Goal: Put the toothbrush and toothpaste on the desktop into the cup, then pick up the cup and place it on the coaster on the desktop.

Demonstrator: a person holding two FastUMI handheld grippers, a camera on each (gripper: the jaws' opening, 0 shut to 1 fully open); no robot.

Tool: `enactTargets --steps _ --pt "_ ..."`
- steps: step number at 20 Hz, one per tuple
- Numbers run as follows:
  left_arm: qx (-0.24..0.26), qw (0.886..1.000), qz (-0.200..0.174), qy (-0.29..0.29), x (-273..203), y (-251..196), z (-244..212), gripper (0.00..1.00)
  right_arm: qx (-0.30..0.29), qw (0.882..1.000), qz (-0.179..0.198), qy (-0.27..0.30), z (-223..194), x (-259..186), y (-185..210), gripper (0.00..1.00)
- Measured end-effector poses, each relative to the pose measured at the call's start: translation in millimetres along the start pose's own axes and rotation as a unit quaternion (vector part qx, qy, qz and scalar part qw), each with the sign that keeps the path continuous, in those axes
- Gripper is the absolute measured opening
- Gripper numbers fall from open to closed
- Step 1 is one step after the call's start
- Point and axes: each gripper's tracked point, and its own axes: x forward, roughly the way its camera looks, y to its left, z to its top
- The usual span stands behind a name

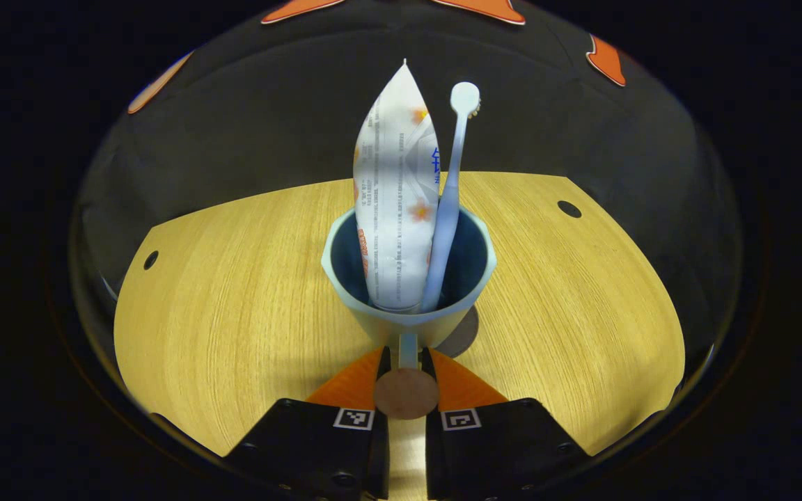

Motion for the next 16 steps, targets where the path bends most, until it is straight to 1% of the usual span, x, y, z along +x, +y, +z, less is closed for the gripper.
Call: enactTargets --steps 4,6,7,8,9,11,13,15,16 --pt "0.005 1.000 -0.004 0.009 -0.5 2.1 -2.3 0.20 -0.001 1.000 -0.011 0.007 -7.5 -1.6 -8.6 0.91" --pt "0.004 1.000 0.001 0.022 -1.8 2.8 -4.2 0.20 0.002 1.000 -0.014 0.014 -13.6 -1.9 -12.3 0.90" --pt "0.005 1.000 0.003 0.010 -6.5 2.0 5.3 0.20 0.005 1.000 -0.014 0.016 -15.7 -1.8 -12.1 0.90" --pt "0.004 1.000 0.004 0.010 -0.5 1.8 0.3 0.20 0.007 1.000 -0.015 0.018 -18.5 -1.8 -13.2 0.90" --pt "0.008 1.000 0.003 0.015 -0.4 0.7 -2.5 0.20 0.010 1.000 -0.018 0.022 -22.0 -1.1 -15.0 0.90" --pt "0.034 0.999 0.003 0.006 -1.5 4.1 -7.4 0.24 0.018 0.999 -0.023 0.028 -28.5 -0.3 -17.3 0.90" --pt "0.041 0.999 -0.004 0.000 -4.5 0.4 -15.9 0.35 0.025 0.999 -0.028 0.038 -35.2 -2.3 -19.0 0.90" --pt "0.024 0.999 -0.044 0.002 -17.3 -13.4 -30.2 0.72 0.030 0.998 -0.036 0.034 -38.0 -7.1 -19.4 0.90" --pt "0.018 0.998 -0.061 -0.001 -25.7 -18.4 -35.5 0.79 0.026 0.998 -0.042 0.034 -39.3 -8.6 -19.9 0.90"
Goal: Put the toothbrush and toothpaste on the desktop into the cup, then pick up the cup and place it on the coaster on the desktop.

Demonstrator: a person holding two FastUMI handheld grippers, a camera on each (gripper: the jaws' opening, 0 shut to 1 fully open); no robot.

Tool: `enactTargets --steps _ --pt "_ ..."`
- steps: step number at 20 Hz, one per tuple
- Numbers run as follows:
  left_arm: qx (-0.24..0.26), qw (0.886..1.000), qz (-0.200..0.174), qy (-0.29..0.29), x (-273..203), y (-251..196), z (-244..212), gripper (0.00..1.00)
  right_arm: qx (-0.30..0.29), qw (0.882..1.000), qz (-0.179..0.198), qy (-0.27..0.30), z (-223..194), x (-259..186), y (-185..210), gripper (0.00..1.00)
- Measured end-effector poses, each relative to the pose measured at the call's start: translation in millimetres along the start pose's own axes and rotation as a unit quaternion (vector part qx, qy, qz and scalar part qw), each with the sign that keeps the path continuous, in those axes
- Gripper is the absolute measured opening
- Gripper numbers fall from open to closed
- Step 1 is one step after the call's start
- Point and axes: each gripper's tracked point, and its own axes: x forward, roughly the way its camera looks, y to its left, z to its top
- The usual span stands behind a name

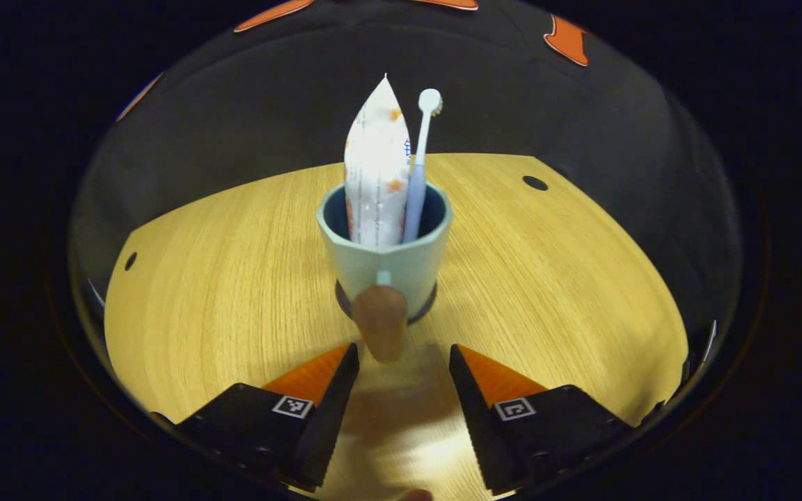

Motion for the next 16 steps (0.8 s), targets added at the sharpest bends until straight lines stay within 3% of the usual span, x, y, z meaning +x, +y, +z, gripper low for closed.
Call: enactTargets --steps 2,6,12,16 --pt "0.007 1.000 0.000 -0.025 -19.2 -0.9 2.0 1.00 -0.016 1.000 -0.016 -0.001 0.6 -1.5 -3.1 0.90" --pt "0.016 0.995 0.016 -0.097 -69.0 4.5 18.0 0.99 -0.026 0.999 -0.019 -0.017 13.4 -15.2 8.6 0.89" --pt "0.028 0.977 0.044 -0.207 -144.8 17.0 35.7 0.98 -0.059 0.998 -0.027 -0.019 17.7 -26.3 30.7 0.90" --pt "0.040 0.966 0.052 -0.248 -181.2 23.1 31.4 0.98 -0.071 0.997 -0.016 -0.026 21.9 -26.7 57.5 0.89"
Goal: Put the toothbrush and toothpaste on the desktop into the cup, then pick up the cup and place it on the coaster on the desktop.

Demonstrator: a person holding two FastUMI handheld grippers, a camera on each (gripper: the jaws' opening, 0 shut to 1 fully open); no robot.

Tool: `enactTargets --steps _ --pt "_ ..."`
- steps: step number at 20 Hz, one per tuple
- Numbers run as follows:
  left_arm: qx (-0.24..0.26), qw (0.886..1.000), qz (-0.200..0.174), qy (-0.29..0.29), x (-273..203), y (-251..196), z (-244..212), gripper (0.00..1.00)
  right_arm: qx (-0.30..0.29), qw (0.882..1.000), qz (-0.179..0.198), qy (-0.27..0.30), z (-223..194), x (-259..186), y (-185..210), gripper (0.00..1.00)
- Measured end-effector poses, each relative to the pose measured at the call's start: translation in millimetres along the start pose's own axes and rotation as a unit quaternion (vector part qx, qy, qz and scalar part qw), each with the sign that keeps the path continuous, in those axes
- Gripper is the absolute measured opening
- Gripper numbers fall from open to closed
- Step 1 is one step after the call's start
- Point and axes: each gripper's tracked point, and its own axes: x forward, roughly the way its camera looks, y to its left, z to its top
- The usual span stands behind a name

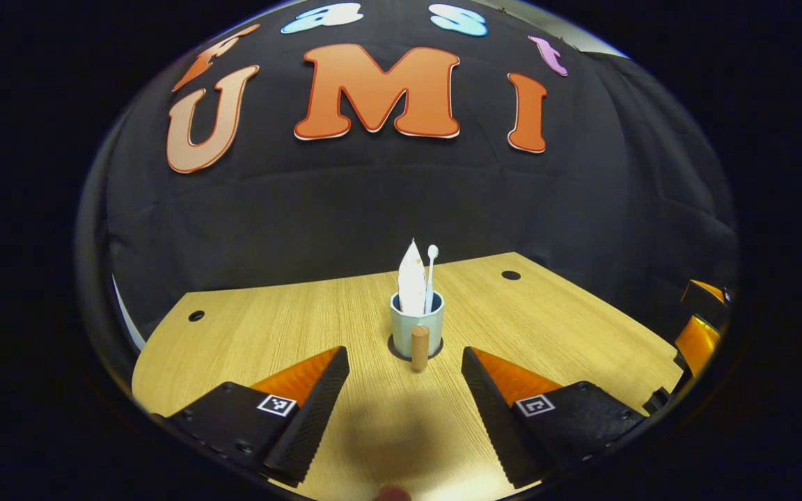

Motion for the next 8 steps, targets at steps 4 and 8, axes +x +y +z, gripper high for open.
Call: enactTargets --steps 4,8 --pt "-0.003 0.999 0.008 -0.048 -21.7 14.9 13.0 0.98 -0.019 1.000 0.014 -0.001 3.7 4.1 26.9 0.90" --pt "-0.004 0.996 0.027 -0.080 -37.8 31.6 24.5 0.98 -0.041 0.999 0.030 -0.012 12.6 11.6 49.9 0.90"
